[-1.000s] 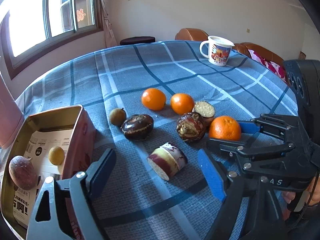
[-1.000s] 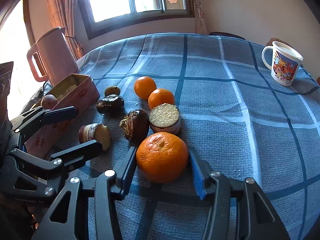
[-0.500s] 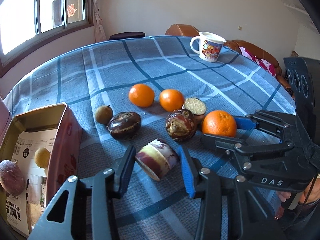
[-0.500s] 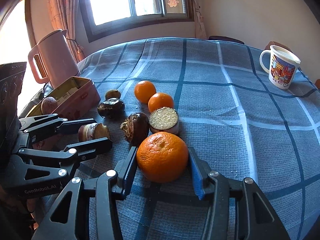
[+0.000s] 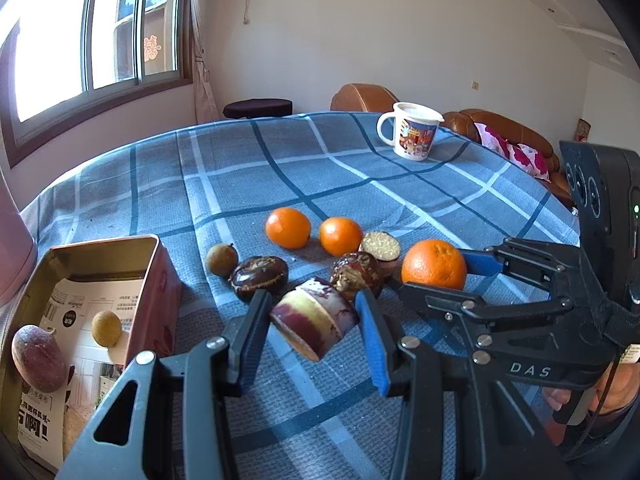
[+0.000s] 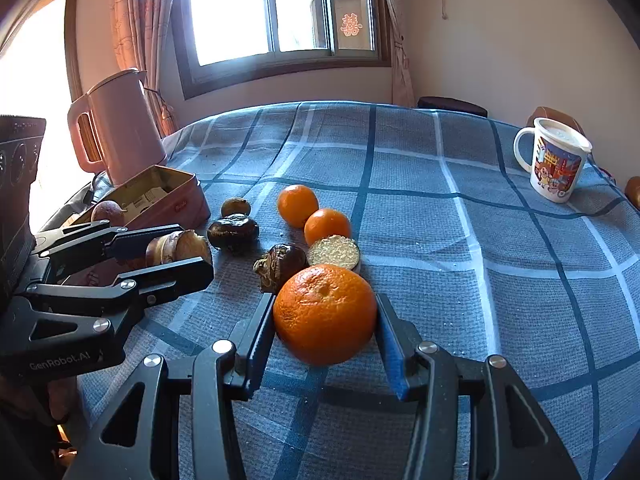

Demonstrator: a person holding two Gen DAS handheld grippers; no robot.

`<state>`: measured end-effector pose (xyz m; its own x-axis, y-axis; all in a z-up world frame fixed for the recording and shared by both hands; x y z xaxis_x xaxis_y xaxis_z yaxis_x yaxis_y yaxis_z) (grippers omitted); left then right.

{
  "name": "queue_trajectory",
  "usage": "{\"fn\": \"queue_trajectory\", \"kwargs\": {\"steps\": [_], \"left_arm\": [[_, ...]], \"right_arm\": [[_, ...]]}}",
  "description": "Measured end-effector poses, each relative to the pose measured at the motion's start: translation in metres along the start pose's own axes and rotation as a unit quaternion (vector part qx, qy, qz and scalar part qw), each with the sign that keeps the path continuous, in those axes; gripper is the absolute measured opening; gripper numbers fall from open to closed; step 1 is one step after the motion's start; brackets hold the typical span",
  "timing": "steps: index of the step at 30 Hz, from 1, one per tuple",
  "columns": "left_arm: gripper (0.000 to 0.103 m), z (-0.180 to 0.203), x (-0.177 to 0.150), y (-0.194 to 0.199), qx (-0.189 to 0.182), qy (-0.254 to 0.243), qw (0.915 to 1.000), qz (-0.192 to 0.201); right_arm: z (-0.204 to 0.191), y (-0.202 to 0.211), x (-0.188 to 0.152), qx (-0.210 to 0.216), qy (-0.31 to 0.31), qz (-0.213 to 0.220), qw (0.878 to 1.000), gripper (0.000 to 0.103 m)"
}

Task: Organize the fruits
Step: 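Grasp the cut slice with the left tool while the right tool grasps the large mandarin, then lift the slice in the left tool while the right tool lifts the mandarin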

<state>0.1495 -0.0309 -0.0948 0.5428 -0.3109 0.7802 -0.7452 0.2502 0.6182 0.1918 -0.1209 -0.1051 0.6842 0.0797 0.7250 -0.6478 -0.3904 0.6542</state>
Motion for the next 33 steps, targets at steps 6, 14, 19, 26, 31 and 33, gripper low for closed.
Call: {"fn": "queue_trajectory", "kwargs": {"steps": [6,14,19,26,31,33], "left_arm": [[0.046,-0.002,0.002,0.007,0.012,0.001,0.9998,0.018],[0.046,-0.005,0.003,0.017,0.027,0.005,0.9987,0.042],[0.046,-0.007,0.003,0.023,0.039,0.008,0.9977,0.055],[0.046,-0.007,0.004,0.029,0.051,0.007,0.9964,0.068],[0.046,-0.008,0.004,0.034,0.06,0.009,0.9952,0.077],[0.046,-0.008,0.004,0.035,0.062,0.009,0.9949,0.08]], "right_arm": [[-0.005,0.008,0.001,0.003,0.014,0.023,1.0,0.05],[-0.011,0.016,0.002,0.004,0.027,0.045,0.999,0.05],[-0.012,0.021,0.002,0.008,0.028,0.058,0.998,0.05],[-0.012,0.028,0.003,0.01,0.028,0.078,0.997,0.05],[-0.013,0.031,0.004,0.009,0.03,0.088,0.996,0.05],[-0.014,0.032,0.004,0.008,0.032,0.092,0.995,0.05]]}}
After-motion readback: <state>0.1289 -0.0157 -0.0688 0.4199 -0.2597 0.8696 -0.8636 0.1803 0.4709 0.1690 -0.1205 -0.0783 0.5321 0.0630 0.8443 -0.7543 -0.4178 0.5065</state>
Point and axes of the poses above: each gripper's, at about its wrist camera, not at the fingertips, and y roughly against the way its jaws point, z to its right, x to its top, the point moved 6 cm from there along -y, roughly the way its jaws point, and after that the axes turned 11 degrees about -y, right-handed, at the moved point
